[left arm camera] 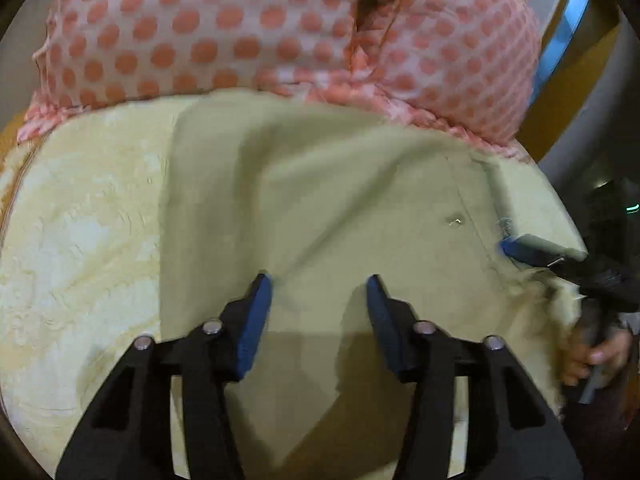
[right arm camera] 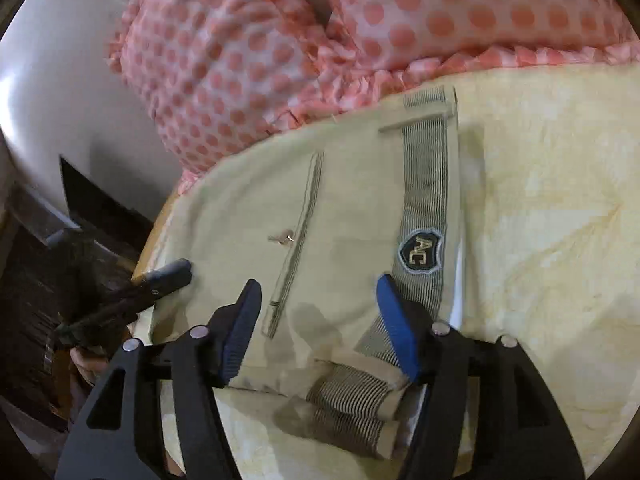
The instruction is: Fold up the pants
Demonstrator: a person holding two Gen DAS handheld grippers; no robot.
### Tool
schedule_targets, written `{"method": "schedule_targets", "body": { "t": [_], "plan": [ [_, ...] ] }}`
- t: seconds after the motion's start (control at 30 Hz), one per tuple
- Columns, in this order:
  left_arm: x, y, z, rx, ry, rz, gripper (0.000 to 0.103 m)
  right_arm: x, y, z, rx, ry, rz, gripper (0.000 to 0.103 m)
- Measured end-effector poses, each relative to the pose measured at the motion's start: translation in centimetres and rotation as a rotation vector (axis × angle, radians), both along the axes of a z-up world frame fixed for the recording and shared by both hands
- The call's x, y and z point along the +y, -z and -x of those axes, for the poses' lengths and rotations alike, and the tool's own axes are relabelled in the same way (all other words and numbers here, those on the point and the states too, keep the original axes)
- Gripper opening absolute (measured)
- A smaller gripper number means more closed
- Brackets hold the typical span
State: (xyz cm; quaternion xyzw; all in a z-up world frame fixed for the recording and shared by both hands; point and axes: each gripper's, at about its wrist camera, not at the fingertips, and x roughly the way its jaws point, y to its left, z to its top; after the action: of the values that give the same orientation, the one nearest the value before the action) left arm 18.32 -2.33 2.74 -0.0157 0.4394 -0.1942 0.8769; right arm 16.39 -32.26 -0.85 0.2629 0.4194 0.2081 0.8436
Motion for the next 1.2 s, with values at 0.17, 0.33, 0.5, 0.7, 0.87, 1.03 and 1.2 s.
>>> {"method": "schedule_targets", "body": {
  "t": [0.17,0.33,0.5,0.7,0.87,1.03,1.2],
  "plan": [
    [1.0,-2.7,7.0,-0.162,-0.086,-0.118,0.086,2.8,-3.5,7.2,-0.196,0.113,0.252,0.099],
    [2.4,-1.8,15.9,-0.253,-0.142,-0.153,0.101,7.1,-1.7,13.9,-0.299,0.116,0.397,0.099],
    [2.9,1.1,18.5,-0.201,-0.176,-0.152,0.101,10.1,0.8,14.4,-0.248,0.138,0.478,0.099],
    [2.5,2.6,19.3,-0.23,-0.204,-0.17,0.101,11.6,2.2,16.6,-0.271,0.2,0.584,0.102],
    [2.7,2.8,19.7,-0.273,-0.204,-0.156,0.101,11.7,2.7,17.8,-0.348,0.264,0.582,0.102],
    [2.7,2.9,19.9,-0.293,-0.207,-0.151,0.101,11.7,2.7,17.8,-0.368,0.276,0.581,0.102],
    [2.8,2.9,20.0,-0.301,-0.205,-0.148,0.101,11.7,2.6,17.8,-0.371,0.278,0.582,0.102]
  ]
}}
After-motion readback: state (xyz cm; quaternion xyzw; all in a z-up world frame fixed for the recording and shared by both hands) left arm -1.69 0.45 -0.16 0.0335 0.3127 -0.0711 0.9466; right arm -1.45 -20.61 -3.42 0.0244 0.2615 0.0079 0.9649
